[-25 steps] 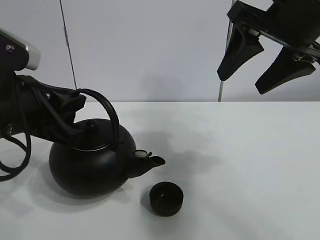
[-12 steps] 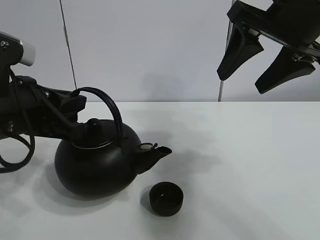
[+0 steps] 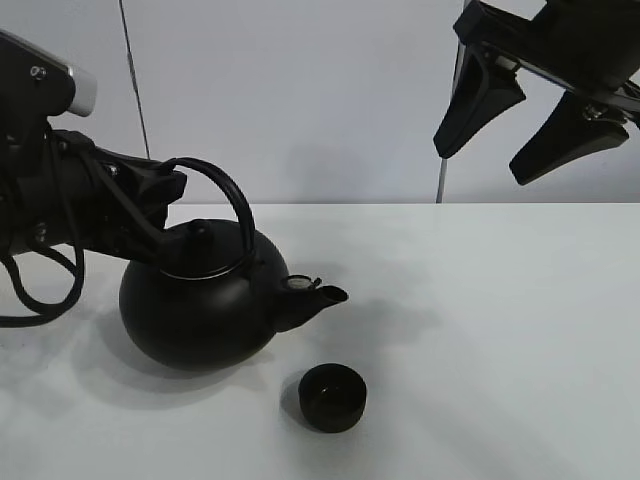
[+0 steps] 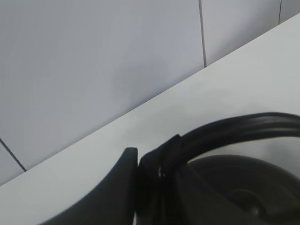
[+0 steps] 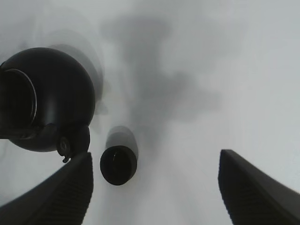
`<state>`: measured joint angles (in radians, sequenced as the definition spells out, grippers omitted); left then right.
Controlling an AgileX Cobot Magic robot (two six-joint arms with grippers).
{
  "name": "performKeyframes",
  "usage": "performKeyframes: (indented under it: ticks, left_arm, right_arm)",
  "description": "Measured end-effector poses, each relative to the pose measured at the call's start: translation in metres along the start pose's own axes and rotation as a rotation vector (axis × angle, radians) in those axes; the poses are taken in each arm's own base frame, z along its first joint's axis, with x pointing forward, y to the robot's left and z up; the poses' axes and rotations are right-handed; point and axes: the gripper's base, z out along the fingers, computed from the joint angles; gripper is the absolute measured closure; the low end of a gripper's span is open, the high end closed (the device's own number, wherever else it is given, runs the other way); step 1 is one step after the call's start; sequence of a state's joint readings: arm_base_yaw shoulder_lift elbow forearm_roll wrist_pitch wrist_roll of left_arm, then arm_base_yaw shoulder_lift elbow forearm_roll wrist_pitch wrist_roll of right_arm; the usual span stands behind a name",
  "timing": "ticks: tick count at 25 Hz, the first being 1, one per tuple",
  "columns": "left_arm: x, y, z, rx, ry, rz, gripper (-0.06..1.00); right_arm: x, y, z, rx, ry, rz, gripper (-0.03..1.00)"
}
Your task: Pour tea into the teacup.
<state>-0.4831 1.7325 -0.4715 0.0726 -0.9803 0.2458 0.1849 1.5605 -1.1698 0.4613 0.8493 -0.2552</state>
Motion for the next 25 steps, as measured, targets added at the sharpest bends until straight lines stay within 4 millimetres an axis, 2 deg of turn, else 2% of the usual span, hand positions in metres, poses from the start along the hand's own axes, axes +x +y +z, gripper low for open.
performKeyframes:
  ticks: [25]
  left_arm:
    - [0.0040,-0.0046,0.0014,0.057,0.042,0.193,0.82]
  right_arm:
    - [-0.0004,0.0000,0.0000,0.000,-0.004,0.001,0.45]
